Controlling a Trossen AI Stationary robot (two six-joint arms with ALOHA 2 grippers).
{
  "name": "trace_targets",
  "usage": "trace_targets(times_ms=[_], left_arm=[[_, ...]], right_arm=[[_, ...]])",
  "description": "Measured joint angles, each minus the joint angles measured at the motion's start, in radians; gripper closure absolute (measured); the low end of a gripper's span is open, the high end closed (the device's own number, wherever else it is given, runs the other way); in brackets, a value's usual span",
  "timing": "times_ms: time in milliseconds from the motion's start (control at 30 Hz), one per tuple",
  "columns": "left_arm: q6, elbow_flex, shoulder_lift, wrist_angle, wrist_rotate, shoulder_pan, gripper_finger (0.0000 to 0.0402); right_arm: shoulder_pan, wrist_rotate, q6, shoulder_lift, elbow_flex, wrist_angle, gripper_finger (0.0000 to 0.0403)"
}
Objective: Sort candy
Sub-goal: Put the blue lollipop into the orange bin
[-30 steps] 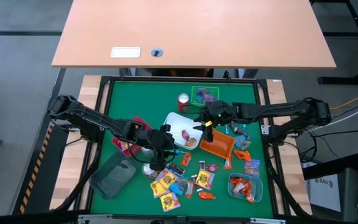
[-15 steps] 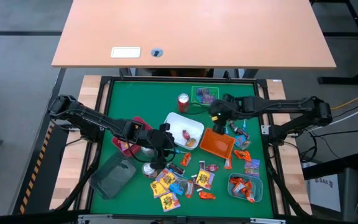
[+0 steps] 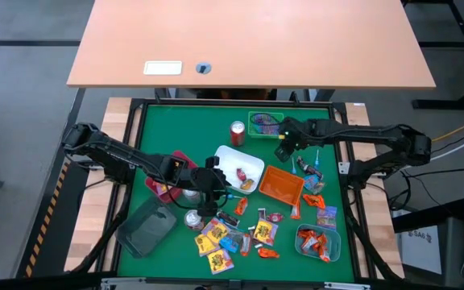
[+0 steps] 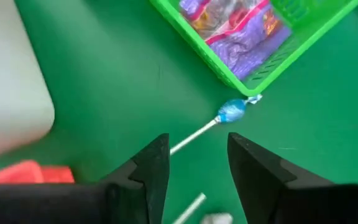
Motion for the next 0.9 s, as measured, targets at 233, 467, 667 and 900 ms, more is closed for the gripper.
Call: trace_targets(times_ms=[233,467,667,900], left_arm=[[0.000,0.000,0.000,0.000,0.000,0.000,0.0289],[0.000,0.000,0.000,0.000,0.000,0.002,0.0289],[0.000,0.000,0.000,0.000,0.000,0.002,0.0289],[0.000,0.000,0.000,0.000,0.000,0.002,0.0289]], right_arm=[[-0.026,0.020,0.162,0.000,-0.077,0.092,0.0244],[-0.025,0.015,0.219,0.019,-0.127,0.138,0.0244],[-0.026,0.017,0.219,0.041,-0.171,0.258,0.0244],[-0.026,0.032,0.221,0.076,-0.186,0.302,0.0244]])
